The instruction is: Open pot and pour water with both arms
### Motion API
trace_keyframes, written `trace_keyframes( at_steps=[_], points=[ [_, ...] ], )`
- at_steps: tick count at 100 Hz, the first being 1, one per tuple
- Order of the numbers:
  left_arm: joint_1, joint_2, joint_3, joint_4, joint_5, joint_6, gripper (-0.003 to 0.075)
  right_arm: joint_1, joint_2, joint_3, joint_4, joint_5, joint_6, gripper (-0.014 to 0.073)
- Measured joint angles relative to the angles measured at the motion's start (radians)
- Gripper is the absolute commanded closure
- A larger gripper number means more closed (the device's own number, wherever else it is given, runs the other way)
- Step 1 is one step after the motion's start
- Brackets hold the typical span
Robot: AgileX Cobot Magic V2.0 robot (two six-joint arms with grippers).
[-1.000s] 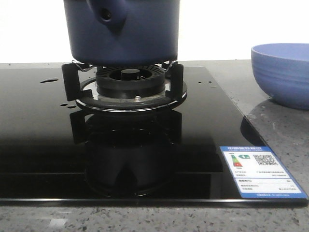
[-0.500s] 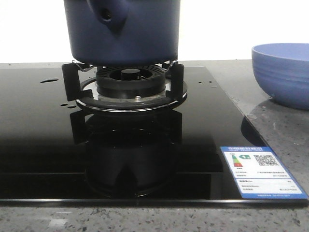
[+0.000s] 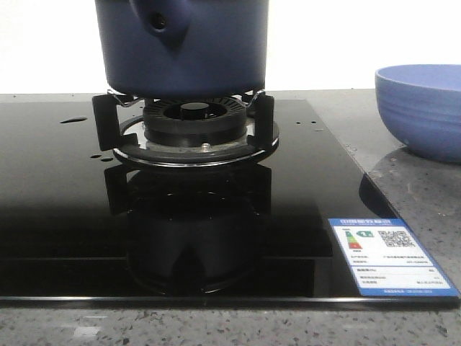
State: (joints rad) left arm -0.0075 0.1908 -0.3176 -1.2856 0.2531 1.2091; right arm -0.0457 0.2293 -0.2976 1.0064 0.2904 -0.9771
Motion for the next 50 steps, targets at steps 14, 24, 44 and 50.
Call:
trace_keyframes(
  at_steps=[14, 24, 44, 50],
  points=[
    [0.0, 0.0, 0.0, 0.038, -0.049, -0.079, 0.0739, 0.0, 0.0, 0.0, 0.0, 0.0, 0.0, 0.0645],
    [0.0, 0.0, 0.0, 0.277, -0.11, -0.335, 0.0739, 0.0, 0.0, 0.0, 0.0, 0.0, 0.0, 0.0645],
    [0.0, 0.0, 0.044, 1.038, -0.158, -1.096, 0.0739, 0.0, 0.0, 0.0, 0.0, 0.0, 0.0, 0.0645],
    [0.0, -0.006, 0.084, 1.121, -0.18, -1.191, 0.0739, 0.0, 0.0, 0.0, 0.0, 0.0, 0.0, 0.0645]
  ],
)
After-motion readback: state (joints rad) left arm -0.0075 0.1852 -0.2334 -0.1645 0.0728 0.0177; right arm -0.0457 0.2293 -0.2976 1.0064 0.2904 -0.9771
